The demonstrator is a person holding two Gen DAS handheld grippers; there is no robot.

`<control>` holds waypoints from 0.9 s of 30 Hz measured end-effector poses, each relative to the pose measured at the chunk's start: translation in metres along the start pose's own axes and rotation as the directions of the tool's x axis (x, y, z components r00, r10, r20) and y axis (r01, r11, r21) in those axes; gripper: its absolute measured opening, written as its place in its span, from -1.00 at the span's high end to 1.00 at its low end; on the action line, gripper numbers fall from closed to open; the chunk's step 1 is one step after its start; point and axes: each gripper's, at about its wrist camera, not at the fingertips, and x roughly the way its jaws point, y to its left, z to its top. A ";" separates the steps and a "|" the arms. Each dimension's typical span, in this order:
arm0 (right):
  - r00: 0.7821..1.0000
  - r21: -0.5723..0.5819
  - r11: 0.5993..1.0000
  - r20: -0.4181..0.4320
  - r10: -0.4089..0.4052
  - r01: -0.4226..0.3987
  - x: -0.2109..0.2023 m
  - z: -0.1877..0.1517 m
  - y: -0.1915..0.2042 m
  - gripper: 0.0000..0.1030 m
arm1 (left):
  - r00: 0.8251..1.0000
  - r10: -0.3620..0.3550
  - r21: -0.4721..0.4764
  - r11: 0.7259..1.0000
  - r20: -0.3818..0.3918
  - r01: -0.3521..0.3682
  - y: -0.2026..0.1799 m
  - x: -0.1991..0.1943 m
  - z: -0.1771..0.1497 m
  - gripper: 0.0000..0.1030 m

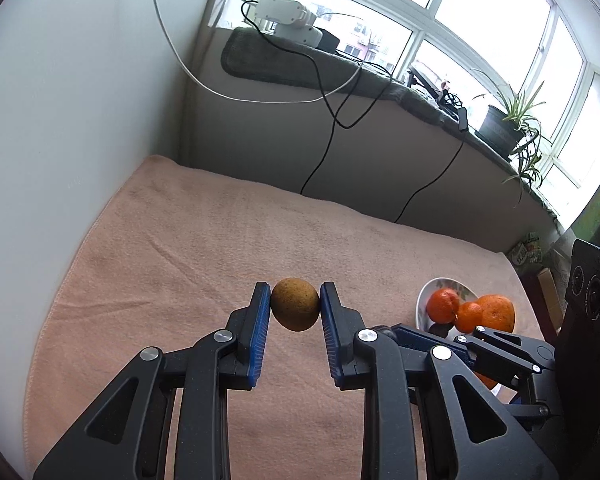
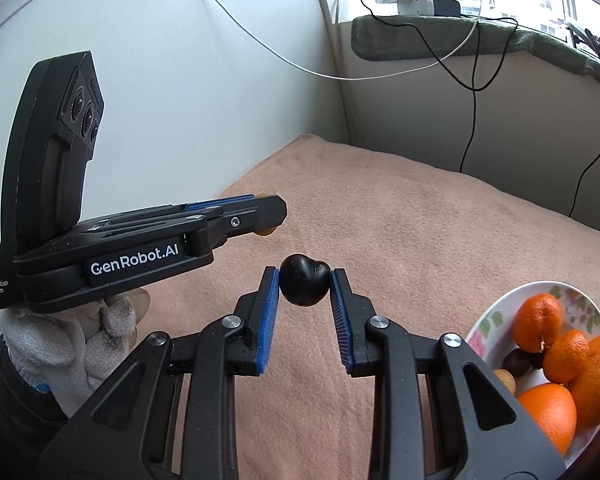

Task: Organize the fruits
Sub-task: 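Carry the kiwi and the cherry over the white bowl with both grippers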

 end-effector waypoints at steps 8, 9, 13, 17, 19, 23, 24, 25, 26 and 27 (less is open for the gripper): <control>0.998 0.023 0.999 0.038 -0.043 0.042 -0.041 -0.010 -0.016 0.47 | 0.999 -0.049 0.029 0.998 -0.011 0.050 -0.037 0.004 -0.008 0.54; 0.998 0.023 0.998 0.042 -0.057 0.056 -0.046 -0.012 -0.019 0.47 | 0.998 -0.058 0.037 0.998 -0.015 0.059 -0.042 0.005 -0.009 0.54; 0.994 0.048 0.994 0.051 -0.096 0.093 -0.059 -0.017 -0.041 0.47 | 0.995 -0.096 0.055 0.994 -0.033 0.097 -0.063 0.013 -0.014 0.54; 0.989 0.077 0.989 0.054 -0.134 0.130 -0.072 -0.021 -0.062 0.47 | 0.990 -0.132 0.074 0.988 -0.056 0.136 -0.084 0.021 -0.018 0.54; 0.987 0.086 0.985 0.053 -0.154 0.149 -0.075 -0.021 -0.072 0.47 | 0.987 -0.148 0.083 0.985 -0.068 0.153 -0.094 0.026 -0.022 0.54; 0.982 0.094 0.979 0.045 -0.184 0.179 -0.078 -0.024 -0.084 0.47 | 0.980 -0.175 0.090 0.979 -0.098 0.184 -0.110 0.034 -0.030 0.54; 0.981 0.095 0.978 0.044 -0.190 0.186 -0.080 -0.025 -0.087 0.47 | 0.979 -0.178 0.092 0.978 -0.104 0.188 -0.112 0.035 -0.032 0.54; 0.980 0.098 0.977 0.043 -0.196 0.191 -0.080 -0.026 -0.089 0.47 | 0.978 -0.180 0.096 0.977 -0.109 0.191 -0.114 0.036 -0.033 0.54; 0.979 0.102 0.976 0.042 -0.200 0.195 -0.081 -0.027 -0.091 0.47 | 0.977 -0.181 0.100 0.976 -0.114 0.193 -0.116 0.037 -0.034 0.54; 0.978 0.104 0.975 0.042 -0.204 0.199 -0.081 -0.027 -0.093 0.47 | 0.976 -0.182 0.101 0.976 -0.116 0.194 -0.118 0.039 -0.034 0.54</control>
